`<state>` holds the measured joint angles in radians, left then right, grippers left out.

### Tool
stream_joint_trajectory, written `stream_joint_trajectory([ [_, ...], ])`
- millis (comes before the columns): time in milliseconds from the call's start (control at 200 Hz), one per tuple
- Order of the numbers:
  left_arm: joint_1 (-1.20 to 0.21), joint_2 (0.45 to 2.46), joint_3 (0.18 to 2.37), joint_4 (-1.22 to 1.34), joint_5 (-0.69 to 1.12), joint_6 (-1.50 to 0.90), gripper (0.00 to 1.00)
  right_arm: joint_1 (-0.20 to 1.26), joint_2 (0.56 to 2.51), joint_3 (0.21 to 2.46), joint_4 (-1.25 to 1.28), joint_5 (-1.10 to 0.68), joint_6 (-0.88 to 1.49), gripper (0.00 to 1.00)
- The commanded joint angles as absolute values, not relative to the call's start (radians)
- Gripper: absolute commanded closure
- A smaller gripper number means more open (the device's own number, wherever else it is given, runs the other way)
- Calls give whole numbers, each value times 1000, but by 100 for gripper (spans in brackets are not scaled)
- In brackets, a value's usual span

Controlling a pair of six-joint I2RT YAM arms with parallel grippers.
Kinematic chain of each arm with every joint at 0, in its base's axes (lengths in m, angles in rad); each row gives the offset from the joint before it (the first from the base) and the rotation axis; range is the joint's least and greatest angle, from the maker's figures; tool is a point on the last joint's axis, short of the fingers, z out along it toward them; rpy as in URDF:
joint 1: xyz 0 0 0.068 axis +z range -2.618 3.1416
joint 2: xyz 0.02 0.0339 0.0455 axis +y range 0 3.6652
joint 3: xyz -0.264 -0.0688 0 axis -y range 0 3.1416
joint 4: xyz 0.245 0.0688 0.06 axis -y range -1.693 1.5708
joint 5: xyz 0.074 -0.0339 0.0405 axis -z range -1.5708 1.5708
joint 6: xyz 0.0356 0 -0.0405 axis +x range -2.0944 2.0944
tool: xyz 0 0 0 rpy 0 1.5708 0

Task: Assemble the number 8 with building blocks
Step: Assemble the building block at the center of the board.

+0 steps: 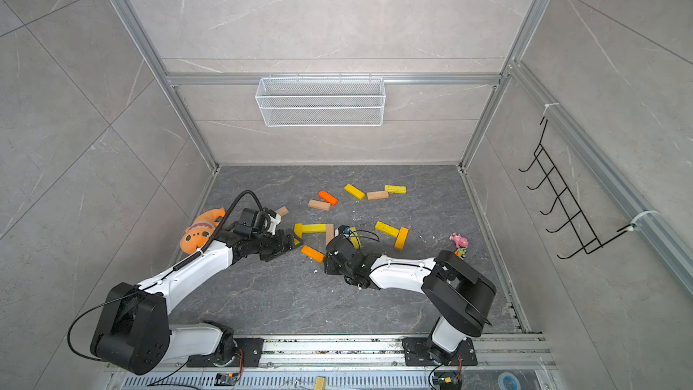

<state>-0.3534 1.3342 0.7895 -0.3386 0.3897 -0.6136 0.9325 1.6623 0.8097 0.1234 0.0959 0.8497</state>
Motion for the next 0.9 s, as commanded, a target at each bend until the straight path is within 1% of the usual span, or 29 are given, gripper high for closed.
stream_joint_trajectory([
  [0, -352, 1347, 780, -277, 386, -647, 18, 949, 1719, 820, 193, 64, 888, 57],
  [135, -352, 1342, 775, -268, 378, -651, 18, 961, 1780, 850, 184, 66, 897, 58],
  [310, -352, 1339, 773, -266, 378, -647, 18, 971, 1827, 887, 136, 113, 890, 61],
  [494, -353, 1336, 765, -262, 376, -646, 18, 977, 1874, 969, 3, 190, 844, 65],
  [704, -352, 1324, 761, -267, 370, -644, 18, 979, 1912, 1019, -60, 236, 821, 69],
  [894, -352, 1322, 762, -268, 368, -643, 18, 979, 1927, 1048, -87, 260, 808, 71],
])
